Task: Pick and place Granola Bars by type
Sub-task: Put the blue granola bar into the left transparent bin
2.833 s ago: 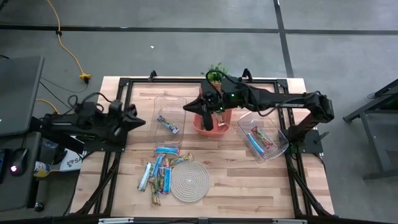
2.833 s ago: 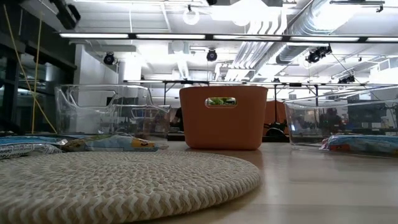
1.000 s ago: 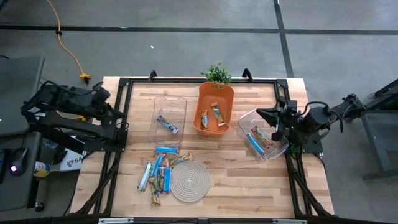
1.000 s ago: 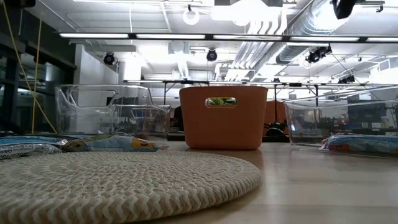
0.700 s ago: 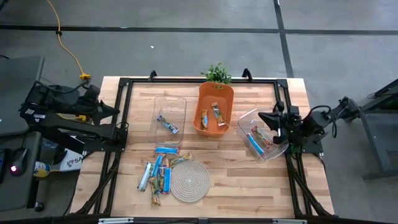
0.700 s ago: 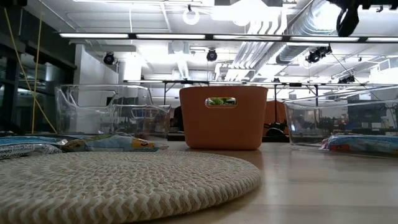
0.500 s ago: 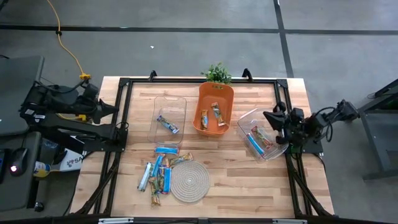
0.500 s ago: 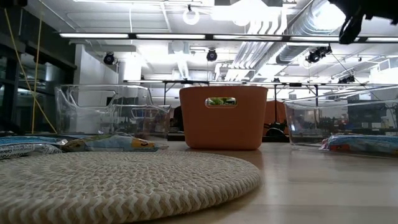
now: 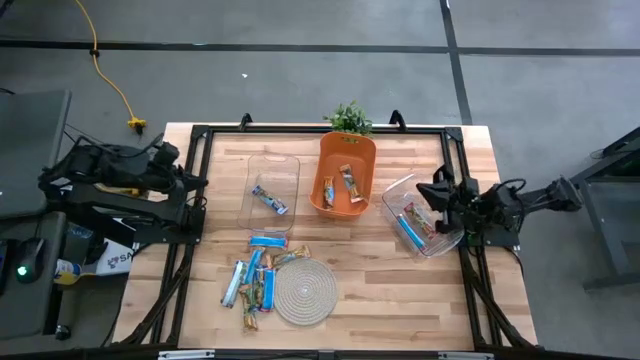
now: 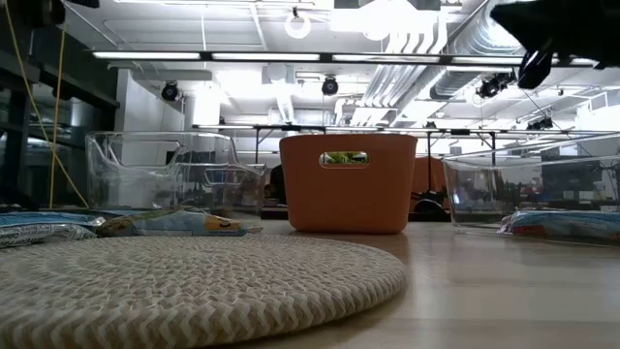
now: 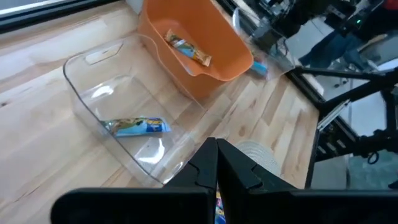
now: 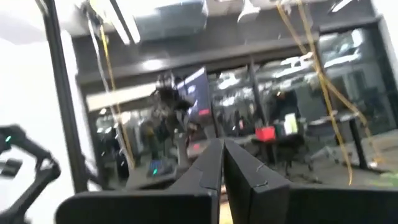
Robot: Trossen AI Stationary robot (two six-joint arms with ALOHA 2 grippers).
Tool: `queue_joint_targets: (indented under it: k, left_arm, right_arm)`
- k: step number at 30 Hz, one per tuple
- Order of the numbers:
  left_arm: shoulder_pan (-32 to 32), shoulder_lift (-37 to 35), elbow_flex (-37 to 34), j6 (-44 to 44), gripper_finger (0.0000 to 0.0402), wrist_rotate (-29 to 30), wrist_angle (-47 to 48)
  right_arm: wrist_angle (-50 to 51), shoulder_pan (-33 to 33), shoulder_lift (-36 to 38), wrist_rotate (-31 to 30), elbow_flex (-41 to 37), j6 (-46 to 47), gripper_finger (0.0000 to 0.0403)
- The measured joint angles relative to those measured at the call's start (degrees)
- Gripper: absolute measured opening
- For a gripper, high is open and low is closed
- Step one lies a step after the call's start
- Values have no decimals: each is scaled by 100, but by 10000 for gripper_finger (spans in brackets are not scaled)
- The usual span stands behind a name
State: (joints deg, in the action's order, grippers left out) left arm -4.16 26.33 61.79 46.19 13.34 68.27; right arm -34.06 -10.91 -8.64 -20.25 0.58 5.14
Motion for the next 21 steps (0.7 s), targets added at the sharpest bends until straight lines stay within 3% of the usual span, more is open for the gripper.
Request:
queue_joint_targets:
  k: [8, 12, 17, 21]
  left_arm:
    - [0, -4, -502, 82, 1, -267, 44]
    - [1, 15, -755, 123, 1, -763, 90]
    - [-1, 17, -985, 554, 1, -1555, 92]
    - [-1, 15, -993, 1092, 1, -1621, 87]
  right_arm:
    - [1406, 821, 2, 1282, 0, 585, 0]
    - [1800, 992, 2, 1651, 0, -71, 0]
    - [2000, 1072, 2, 1180, -2, -399, 0]
    - [1988, 1072, 2, 508, -2, -407, 1]
